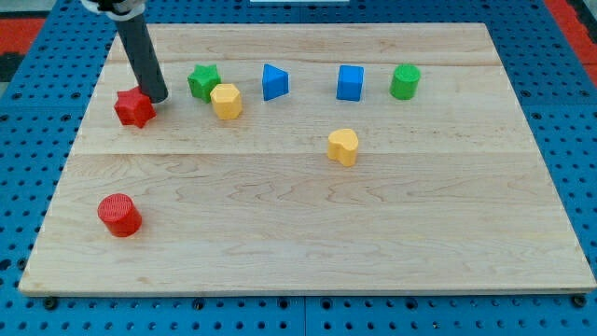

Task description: Push the yellow hexagon closer to the red star

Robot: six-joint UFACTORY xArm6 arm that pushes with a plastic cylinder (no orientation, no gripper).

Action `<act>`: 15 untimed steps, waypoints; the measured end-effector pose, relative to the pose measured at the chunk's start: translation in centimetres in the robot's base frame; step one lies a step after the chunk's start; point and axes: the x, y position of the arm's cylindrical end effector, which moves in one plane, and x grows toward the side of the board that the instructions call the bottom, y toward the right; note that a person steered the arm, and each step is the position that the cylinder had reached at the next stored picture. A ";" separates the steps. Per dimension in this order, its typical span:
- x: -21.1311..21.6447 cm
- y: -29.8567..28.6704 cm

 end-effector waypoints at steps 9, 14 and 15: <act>6.2 11.1; 9.7 5.6; 10.2 7.9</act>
